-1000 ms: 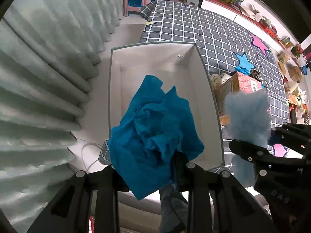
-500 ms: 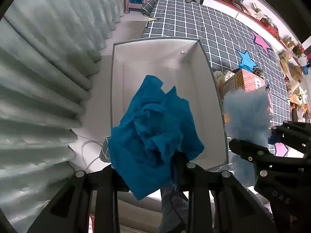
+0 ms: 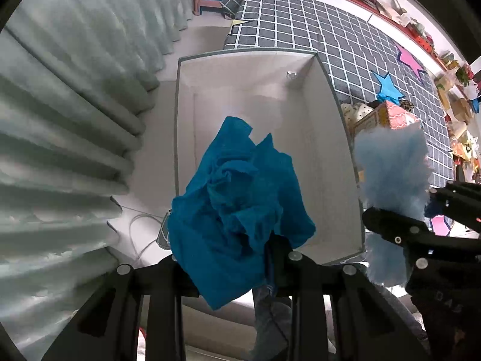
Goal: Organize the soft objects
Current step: 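Carry the blue cloth and light-blue plush with both tools over the white box, then open both tools to drop the cloth and plush into the white box, then move both tools back to the pile of soft items, then grasp the knitted beanie with the left tool while the right tool grasps a blue cloth, then lift and carry the beanie and blue cloth with both tools over the white box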
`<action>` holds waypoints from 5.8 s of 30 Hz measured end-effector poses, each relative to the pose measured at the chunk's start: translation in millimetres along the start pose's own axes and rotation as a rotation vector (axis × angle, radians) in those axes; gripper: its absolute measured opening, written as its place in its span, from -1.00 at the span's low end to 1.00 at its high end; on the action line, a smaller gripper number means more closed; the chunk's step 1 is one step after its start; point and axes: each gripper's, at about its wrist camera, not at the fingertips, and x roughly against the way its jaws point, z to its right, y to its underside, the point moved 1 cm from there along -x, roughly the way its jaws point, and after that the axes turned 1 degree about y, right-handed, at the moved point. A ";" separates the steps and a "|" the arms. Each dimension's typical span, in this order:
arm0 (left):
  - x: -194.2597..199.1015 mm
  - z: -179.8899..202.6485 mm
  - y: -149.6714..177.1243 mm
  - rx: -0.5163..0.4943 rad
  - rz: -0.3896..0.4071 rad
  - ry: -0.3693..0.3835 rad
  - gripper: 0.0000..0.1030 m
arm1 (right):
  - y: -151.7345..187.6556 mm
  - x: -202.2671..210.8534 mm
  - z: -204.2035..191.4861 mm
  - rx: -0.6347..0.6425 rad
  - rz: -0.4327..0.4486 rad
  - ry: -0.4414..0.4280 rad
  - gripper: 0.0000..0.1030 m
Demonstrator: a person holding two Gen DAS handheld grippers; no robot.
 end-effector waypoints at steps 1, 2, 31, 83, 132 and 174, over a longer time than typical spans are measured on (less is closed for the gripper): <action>-2.7 0.1 -0.3 -0.006 -0.004 -0.002 -0.38 | -1.7 -1.4 -0.9 -0.001 0.002 -0.001 -0.38; -5.7 -0.1 -0.6 -0.011 -0.008 -0.008 -0.38 | -2.9 -2.6 -1.8 -0.001 0.002 -0.002 -0.38; -21.2 -7.4 -0.9 -0.008 -0.018 0.009 0.60 | -27.0 -19.1 -14.9 -0.016 0.017 -0.071 0.54; -4.2 161.9 -122.9 0.032 -0.020 0.045 0.99 | -105.7 -106.5 286.7 -0.135 -0.028 0.240 0.98; -192.4 348.0 -230.5 0.049 -0.204 0.016 0.99 | -26.5 -79.6 493.1 -0.559 0.027 0.105 0.98; -70.5 372.2 -223.1 -0.235 -0.110 0.050 -0.29 | -44.2 2.1 436.3 -0.450 0.084 -0.003 -0.42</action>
